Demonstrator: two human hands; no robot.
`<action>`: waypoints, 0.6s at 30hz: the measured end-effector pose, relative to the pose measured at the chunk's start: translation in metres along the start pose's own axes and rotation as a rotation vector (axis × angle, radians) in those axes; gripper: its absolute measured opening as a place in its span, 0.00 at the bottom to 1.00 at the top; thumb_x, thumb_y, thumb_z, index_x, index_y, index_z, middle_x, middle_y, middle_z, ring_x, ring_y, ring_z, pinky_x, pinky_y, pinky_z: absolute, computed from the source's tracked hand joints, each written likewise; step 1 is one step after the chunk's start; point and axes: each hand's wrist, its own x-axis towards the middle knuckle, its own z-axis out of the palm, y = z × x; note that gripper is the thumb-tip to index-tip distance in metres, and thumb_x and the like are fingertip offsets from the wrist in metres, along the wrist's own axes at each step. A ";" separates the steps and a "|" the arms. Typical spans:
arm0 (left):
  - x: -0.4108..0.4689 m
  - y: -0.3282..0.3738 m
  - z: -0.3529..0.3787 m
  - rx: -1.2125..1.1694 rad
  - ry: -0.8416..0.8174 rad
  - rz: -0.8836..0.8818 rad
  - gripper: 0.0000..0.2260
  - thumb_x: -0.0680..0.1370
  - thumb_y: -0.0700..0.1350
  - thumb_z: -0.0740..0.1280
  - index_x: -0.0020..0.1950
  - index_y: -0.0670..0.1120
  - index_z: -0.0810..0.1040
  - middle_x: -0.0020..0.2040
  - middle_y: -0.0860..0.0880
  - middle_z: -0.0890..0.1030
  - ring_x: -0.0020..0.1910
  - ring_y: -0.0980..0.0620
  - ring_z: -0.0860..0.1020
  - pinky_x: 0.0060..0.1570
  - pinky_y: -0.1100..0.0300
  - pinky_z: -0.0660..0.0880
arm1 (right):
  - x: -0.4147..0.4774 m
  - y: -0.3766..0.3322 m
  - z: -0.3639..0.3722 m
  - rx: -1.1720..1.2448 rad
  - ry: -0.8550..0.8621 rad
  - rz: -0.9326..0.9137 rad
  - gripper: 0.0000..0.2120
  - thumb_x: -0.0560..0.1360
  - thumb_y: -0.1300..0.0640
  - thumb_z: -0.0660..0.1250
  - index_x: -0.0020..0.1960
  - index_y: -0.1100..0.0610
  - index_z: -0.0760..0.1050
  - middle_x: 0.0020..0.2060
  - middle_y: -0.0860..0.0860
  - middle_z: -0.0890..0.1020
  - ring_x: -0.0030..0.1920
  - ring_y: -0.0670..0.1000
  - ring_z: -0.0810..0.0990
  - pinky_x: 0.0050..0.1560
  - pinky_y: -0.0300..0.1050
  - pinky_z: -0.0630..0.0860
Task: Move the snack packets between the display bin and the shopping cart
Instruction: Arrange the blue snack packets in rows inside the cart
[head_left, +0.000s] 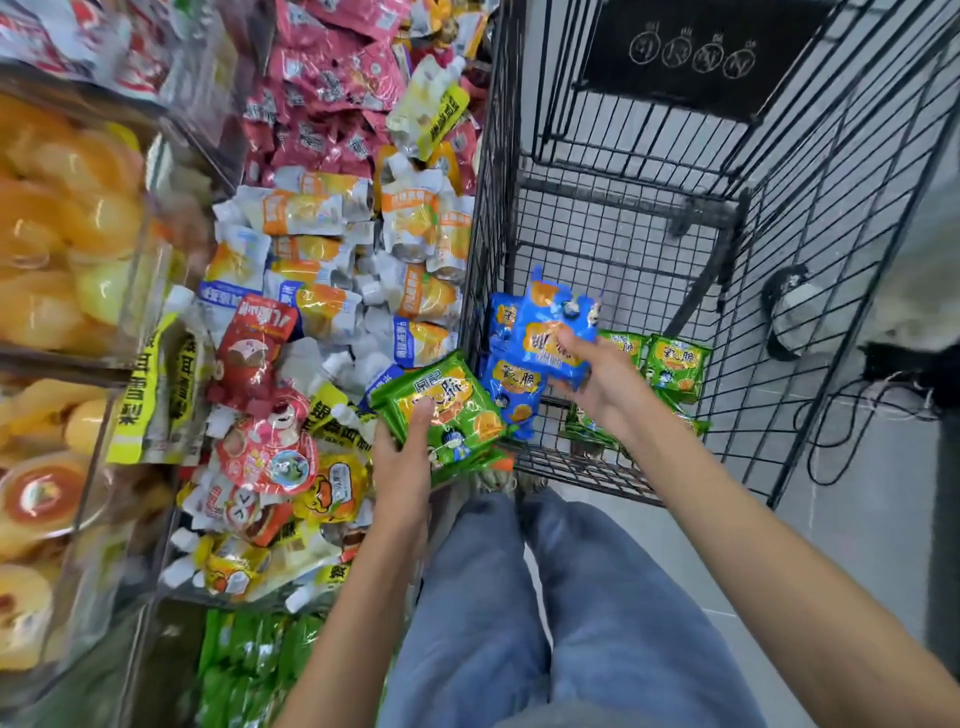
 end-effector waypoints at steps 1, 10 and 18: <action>0.003 -0.001 -0.001 -0.003 0.006 -0.013 0.44 0.70 0.66 0.64 0.78 0.50 0.49 0.78 0.48 0.53 0.75 0.45 0.57 0.71 0.40 0.59 | 0.017 -0.003 -0.002 0.004 0.085 0.009 0.04 0.75 0.60 0.66 0.44 0.53 0.74 0.42 0.46 0.82 0.42 0.46 0.80 0.41 0.41 0.77; 0.021 -0.001 0.010 0.099 0.028 -0.013 0.46 0.66 0.69 0.62 0.78 0.50 0.51 0.78 0.50 0.52 0.76 0.46 0.56 0.71 0.42 0.58 | 0.136 0.003 0.006 -0.416 0.316 0.022 0.09 0.72 0.58 0.71 0.52 0.58 0.77 0.45 0.53 0.81 0.42 0.50 0.79 0.41 0.41 0.78; 0.024 0.001 0.020 -0.009 -0.014 -0.015 0.55 0.52 0.74 0.66 0.75 0.54 0.59 0.75 0.48 0.64 0.72 0.43 0.66 0.67 0.39 0.65 | 0.149 0.041 0.014 -0.981 0.372 -0.021 0.22 0.73 0.46 0.67 0.63 0.57 0.73 0.60 0.58 0.75 0.61 0.59 0.74 0.61 0.52 0.72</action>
